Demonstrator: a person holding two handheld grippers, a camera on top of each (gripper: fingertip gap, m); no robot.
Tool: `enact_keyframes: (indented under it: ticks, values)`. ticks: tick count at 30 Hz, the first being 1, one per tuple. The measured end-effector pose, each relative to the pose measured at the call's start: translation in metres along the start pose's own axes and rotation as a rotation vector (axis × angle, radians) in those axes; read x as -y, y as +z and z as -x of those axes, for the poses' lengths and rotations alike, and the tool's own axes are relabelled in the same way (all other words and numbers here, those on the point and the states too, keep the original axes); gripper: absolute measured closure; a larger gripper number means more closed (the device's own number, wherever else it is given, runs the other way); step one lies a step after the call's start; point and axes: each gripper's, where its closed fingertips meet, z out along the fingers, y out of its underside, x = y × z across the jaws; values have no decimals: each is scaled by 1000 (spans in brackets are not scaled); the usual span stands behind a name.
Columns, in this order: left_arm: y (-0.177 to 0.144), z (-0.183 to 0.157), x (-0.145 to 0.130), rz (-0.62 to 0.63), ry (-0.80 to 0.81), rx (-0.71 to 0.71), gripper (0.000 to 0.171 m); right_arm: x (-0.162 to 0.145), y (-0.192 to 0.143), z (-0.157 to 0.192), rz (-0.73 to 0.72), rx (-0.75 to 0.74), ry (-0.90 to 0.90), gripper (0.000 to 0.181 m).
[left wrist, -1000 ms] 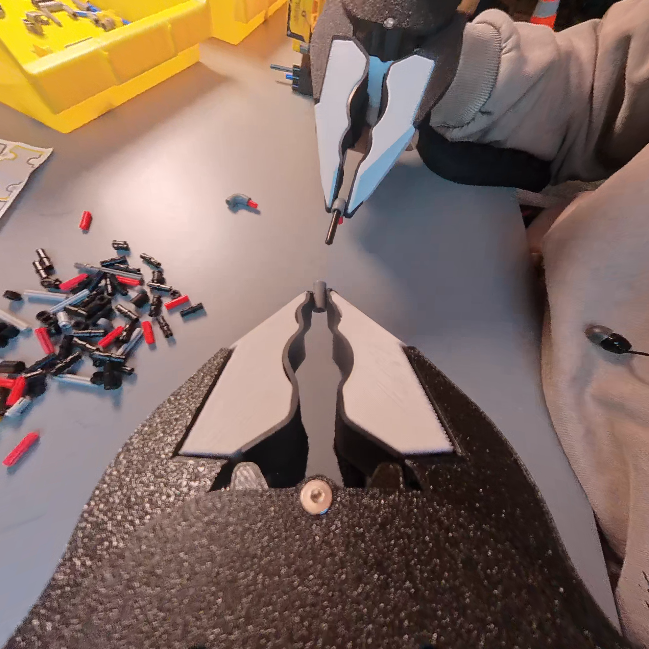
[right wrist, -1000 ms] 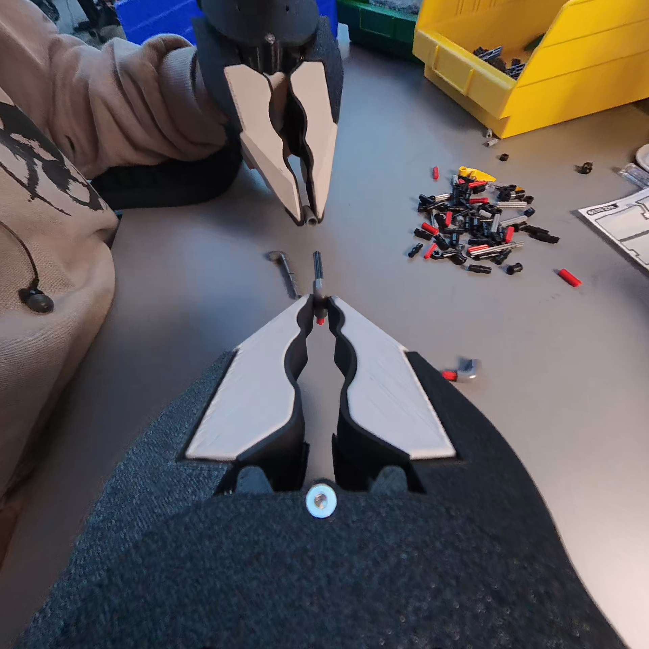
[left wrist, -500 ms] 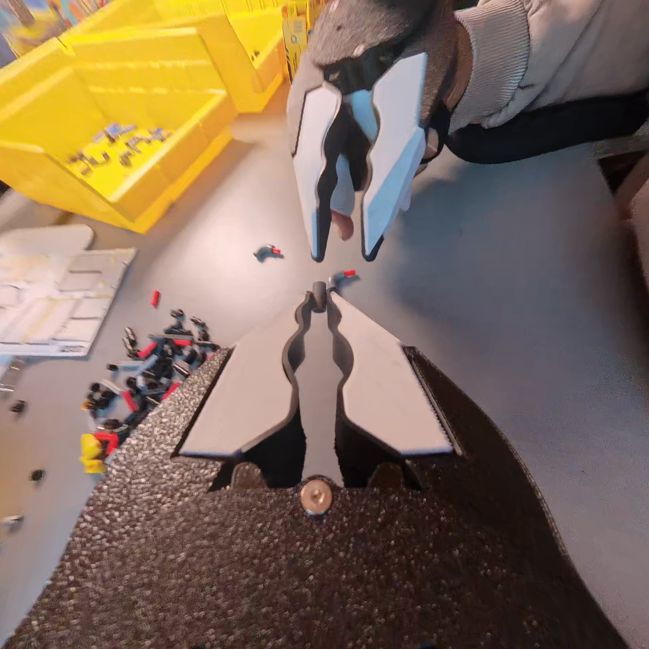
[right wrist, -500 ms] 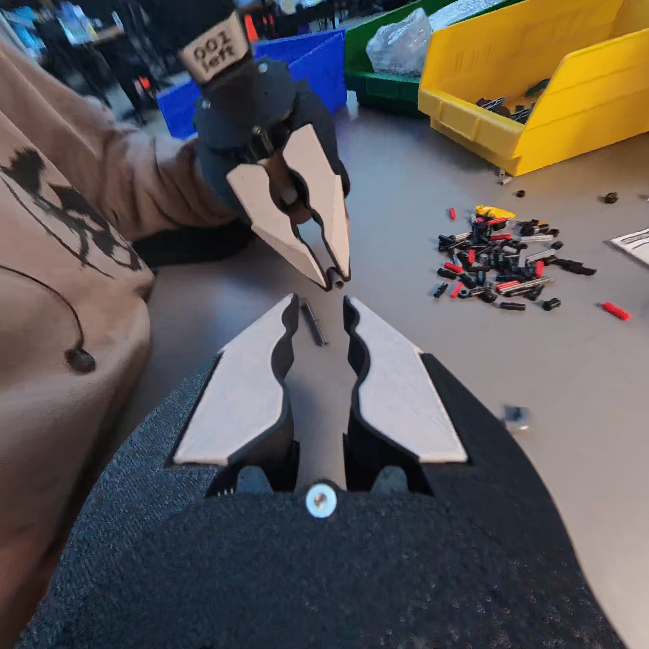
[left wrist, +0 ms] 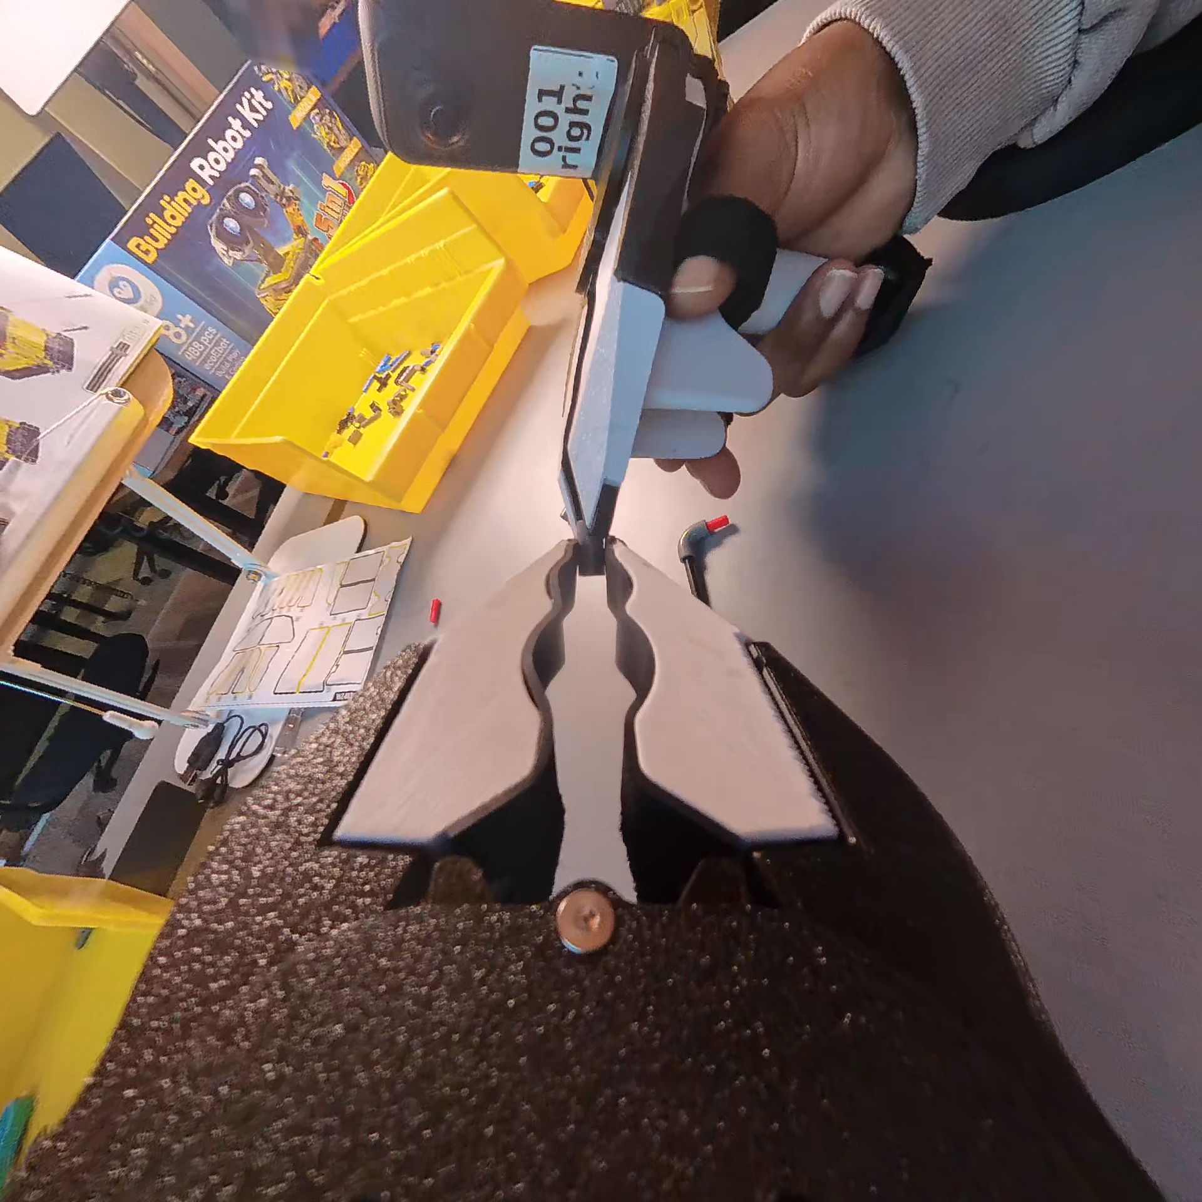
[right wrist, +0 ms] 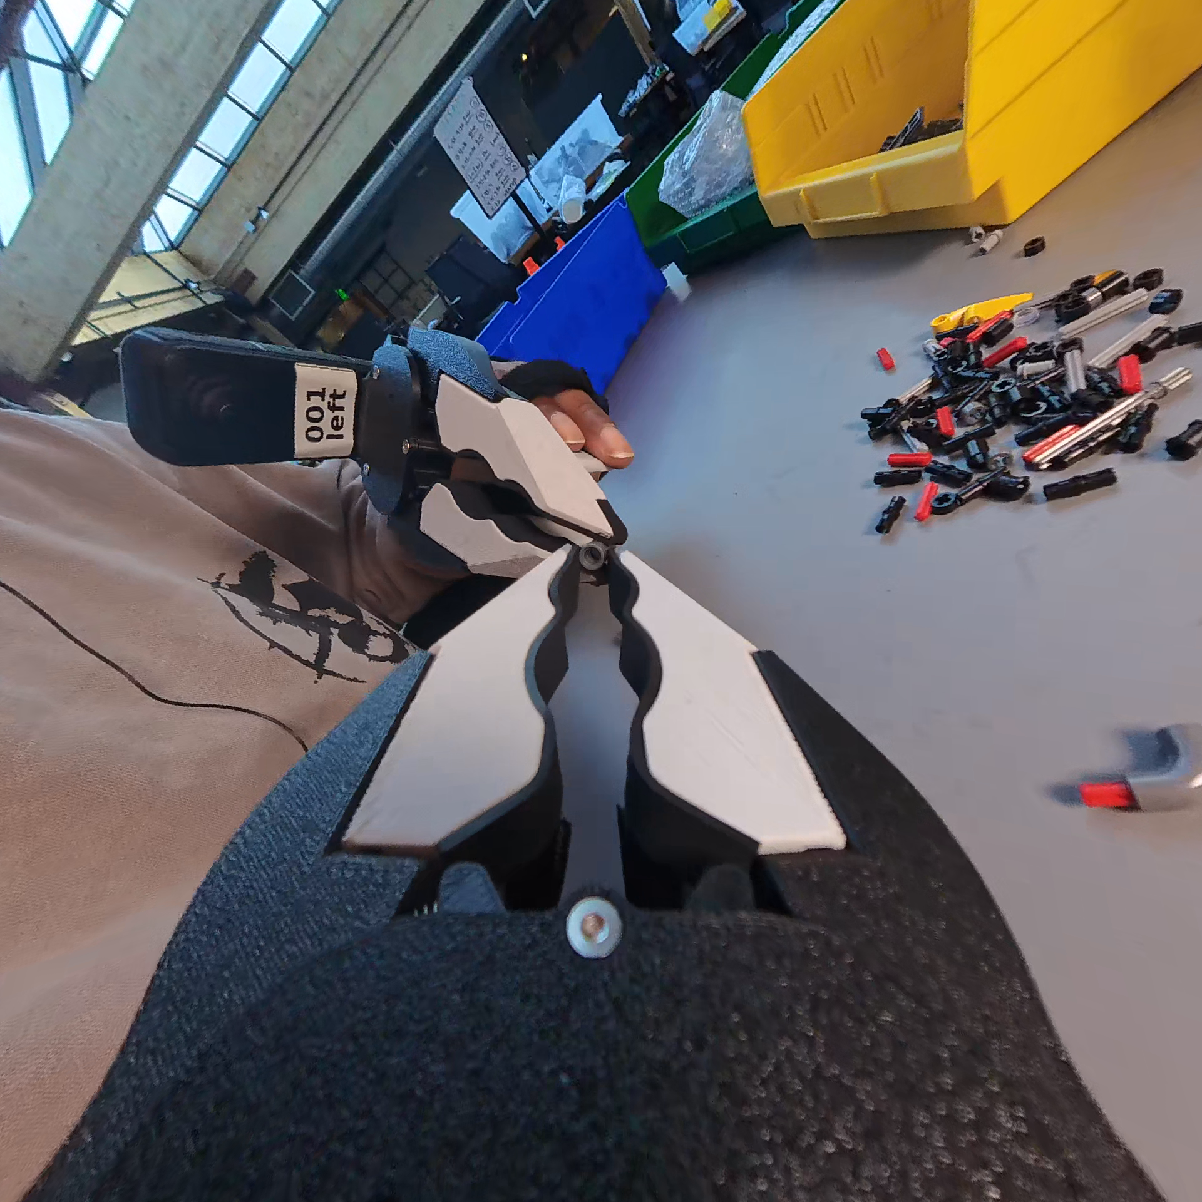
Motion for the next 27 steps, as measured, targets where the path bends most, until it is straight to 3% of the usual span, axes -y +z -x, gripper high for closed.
enact_keyframes:
  ticks: [5, 9, 12, 16, 19, 23, 27]
  values:
    - [3, 6, -20, 63, -159, -26, 156, 19, -15, -16, -1, -146, -150, 175]
    - [6, 15, -44, 173, -245, 6, 151, 76, -67, -48, -8, -499, -420, 175]
    - [8, 15, -54, 215, -295, 5, 149, 122, -114, -71, 21, -733, -507, 175]
    - [8, 15, -57, 223, -333, -5, 147, 174, -175, -135, 123, -1006, -532, 175]
    - [7, 14, -59, 228, -339, -7, 146, 193, -217, -198, 217, -1160, -448, 175]
    - [8, 13, -63, 241, -347, -10, 144, 203, -250, -252, 268, -1255, -384, 167]
    - [7, 10, -63, 229, -380, -41, 143, 211, -249, -251, 204, -1228, -395, 155]
